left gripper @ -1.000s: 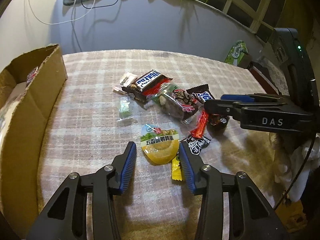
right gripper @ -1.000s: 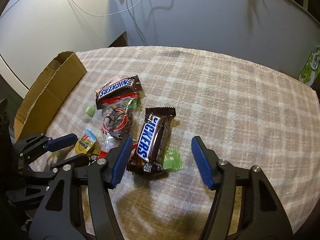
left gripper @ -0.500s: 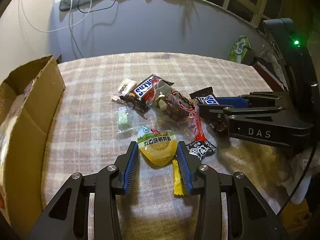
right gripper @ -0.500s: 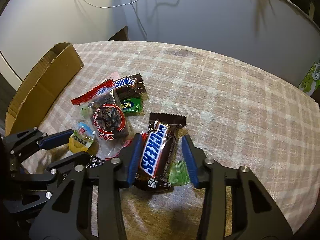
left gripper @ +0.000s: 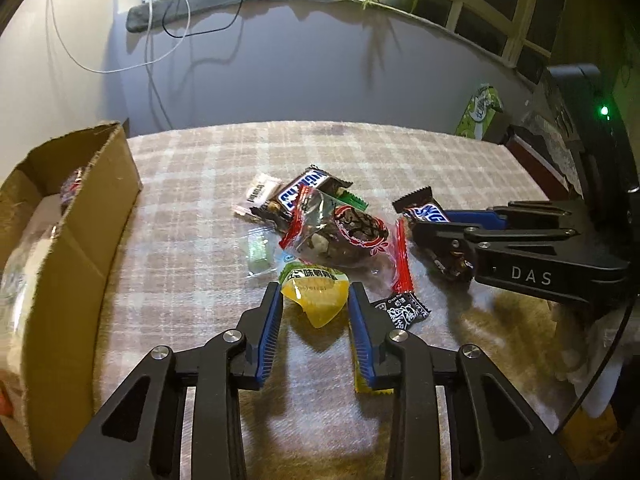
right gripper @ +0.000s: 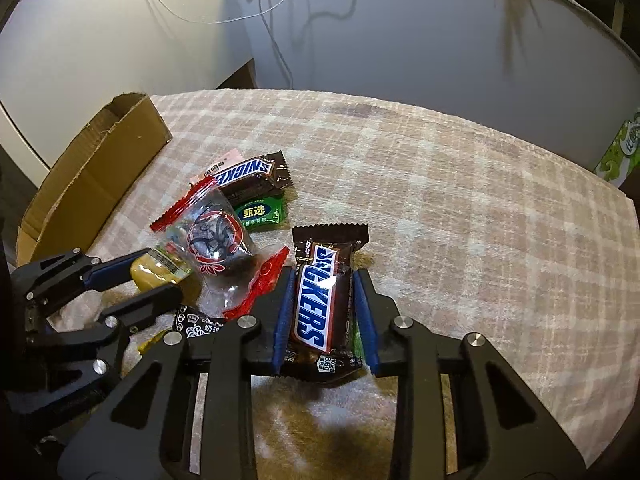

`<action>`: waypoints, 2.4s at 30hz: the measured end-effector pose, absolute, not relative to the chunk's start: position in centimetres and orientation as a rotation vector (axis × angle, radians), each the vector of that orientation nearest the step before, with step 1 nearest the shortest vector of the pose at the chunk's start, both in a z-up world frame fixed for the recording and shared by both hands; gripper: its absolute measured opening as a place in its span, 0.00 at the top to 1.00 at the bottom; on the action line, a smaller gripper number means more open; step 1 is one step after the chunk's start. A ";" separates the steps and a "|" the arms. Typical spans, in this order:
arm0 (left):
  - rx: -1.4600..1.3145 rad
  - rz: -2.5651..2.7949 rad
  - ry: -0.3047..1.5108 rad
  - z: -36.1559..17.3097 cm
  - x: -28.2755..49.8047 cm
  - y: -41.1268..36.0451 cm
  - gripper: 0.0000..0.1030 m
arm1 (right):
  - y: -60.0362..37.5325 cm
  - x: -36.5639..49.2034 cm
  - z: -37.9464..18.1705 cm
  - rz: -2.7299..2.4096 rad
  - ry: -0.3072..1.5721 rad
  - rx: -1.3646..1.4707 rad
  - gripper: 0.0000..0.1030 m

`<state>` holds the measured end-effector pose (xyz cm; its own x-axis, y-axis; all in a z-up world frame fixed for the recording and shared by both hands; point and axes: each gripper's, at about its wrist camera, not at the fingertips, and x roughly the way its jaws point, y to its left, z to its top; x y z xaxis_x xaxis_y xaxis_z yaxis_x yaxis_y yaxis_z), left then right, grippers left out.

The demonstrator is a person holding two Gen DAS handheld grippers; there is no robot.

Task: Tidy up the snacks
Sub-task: 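Grasp the Snickers bar with the right tool while the left tool grasps the yellow packet, then drop the Snickers bar into the box with the right tool while the left tool drops the yellow packet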

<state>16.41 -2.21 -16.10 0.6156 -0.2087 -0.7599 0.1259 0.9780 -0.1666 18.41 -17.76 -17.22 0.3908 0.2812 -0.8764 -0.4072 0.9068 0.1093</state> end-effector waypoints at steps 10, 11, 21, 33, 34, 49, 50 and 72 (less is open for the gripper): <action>-0.152 -0.173 0.819 -13.9 14.5 -0.1 0.75 | -18.1 16.9 -14.5 0.439 1.035 -0.095 0.70; -0.155 -0.172 0.813 -13.6 14.2 0.2 0.75 | -17.9 16.7 -14.1 0.444 1.028 -0.092 0.70; -0.191 -0.111 0.724 -10.6 11.5 3.9 0.75 | -12.9 15.1 -10.2 0.549 0.956 -0.114 0.70; -0.230 0.024 0.664 -9.1 8.5 10.7 0.75 | -3.4 15.0 -9.3 0.702 0.925 -0.159 0.70; -0.235 0.035 0.662 -9.1 8.3 11.2 0.75 | -2.5 15.0 -9.4 0.713 0.926 -0.163 0.70; -0.288 0.118 0.666 -10.3 7.5 15.6 0.75 | 4.8 16.3 -11.2 0.796 0.965 -0.222 0.70; -0.288 0.121 0.667 -10.4 7.5 15.8 0.75 | 5.2 16.5 -11.4 0.801 0.970 -0.224 0.70; -0.286 0.186 0.652 -10.5 7.1 17.2 0.40 | 8.0 17.1 -11.2 0.790 0.928 -0.277 0.21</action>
<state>7.12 17.20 -10.53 0.7806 0.0808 -0.6198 -0.2590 0.9443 -0.2031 17.07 8.05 -11.17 0.3491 0.4869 -0.8006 -0.7124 0.6930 0.1108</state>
